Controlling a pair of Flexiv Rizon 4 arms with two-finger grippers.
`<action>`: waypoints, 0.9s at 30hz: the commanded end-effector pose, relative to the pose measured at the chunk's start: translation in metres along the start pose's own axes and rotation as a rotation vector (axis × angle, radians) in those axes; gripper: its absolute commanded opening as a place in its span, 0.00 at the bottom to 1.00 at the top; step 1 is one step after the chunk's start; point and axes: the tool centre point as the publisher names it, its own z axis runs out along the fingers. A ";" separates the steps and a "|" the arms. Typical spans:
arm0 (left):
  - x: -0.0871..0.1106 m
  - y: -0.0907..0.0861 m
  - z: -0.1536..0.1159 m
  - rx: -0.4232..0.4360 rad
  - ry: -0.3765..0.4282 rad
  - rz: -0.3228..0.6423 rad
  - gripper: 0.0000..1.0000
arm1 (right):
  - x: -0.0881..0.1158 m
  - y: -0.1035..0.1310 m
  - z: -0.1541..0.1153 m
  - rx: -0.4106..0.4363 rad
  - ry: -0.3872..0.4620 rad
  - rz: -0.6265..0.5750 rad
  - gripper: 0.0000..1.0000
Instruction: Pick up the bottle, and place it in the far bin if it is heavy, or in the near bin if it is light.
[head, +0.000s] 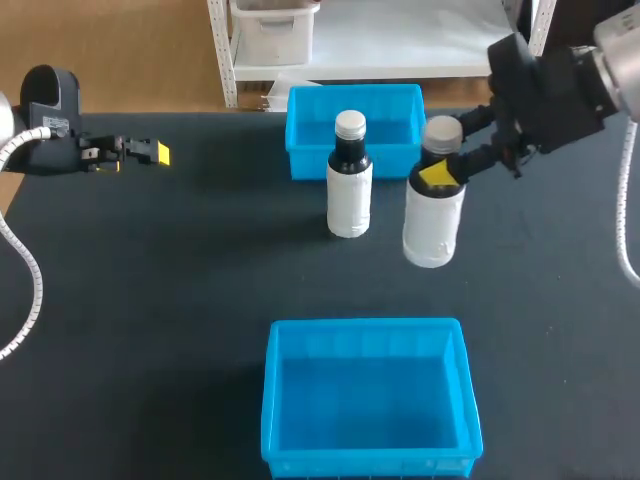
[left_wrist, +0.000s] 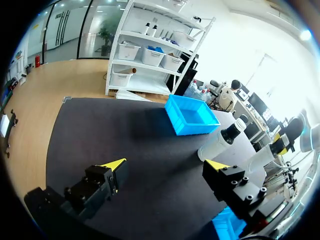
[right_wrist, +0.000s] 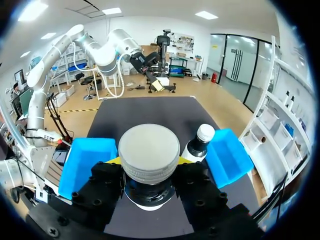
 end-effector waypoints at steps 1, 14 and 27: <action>0.000 0.000 0.000 0.000 0.000 0.000 1.00 | 0.004 0.002 -0.012 0.010 -0.001 0.007 0.00; 0.000 0.000 0.000 0.000 0.000 0.000 1.00 | 0.031 -0.050 -0.052 0.048 0.018 0.032 0.00; 0.000 0.000 0.000 0.000 0.000 0.000 1.00 | 0.045 -0.141 -0.075 0.007 0.015 0.003 0.00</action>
